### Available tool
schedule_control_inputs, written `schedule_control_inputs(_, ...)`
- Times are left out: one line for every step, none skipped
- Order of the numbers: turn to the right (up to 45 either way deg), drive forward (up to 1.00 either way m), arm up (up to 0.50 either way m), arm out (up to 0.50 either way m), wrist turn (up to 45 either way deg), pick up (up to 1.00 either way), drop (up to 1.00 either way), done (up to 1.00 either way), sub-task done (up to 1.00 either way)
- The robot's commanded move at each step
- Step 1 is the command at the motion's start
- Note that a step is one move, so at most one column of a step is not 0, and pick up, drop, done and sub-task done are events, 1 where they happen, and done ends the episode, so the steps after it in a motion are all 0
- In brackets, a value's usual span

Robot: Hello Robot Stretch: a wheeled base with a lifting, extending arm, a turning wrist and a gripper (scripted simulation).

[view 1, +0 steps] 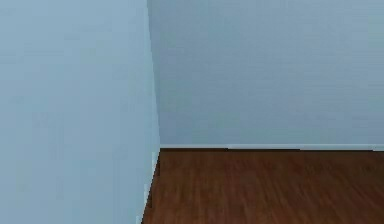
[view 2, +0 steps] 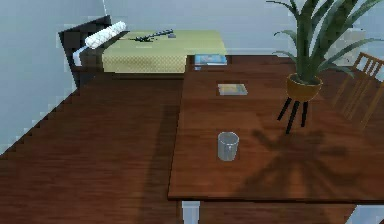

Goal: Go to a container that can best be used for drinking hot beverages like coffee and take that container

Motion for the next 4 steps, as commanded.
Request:
schedule_control_inputs(6.0, 0.00, 0.00, 0.00, 0.0, 0.00, 0.00, 0.00, 0.00)
schedule_control_inputs(0.0, 0.20, 0.00, 0.00, 0.0, 0.00, 0.00, 0.00, 0.00)
schedule_control_inputs(45.0, 0.00, 0.00, 0.00, 0.0, 0.00, 0.00, 0.00, 0.00)
schedule_control_inputs(15.0, 0.00, 0.00, 0.00, 0.0, 0.00, 0.00, 0.00, 0.00)
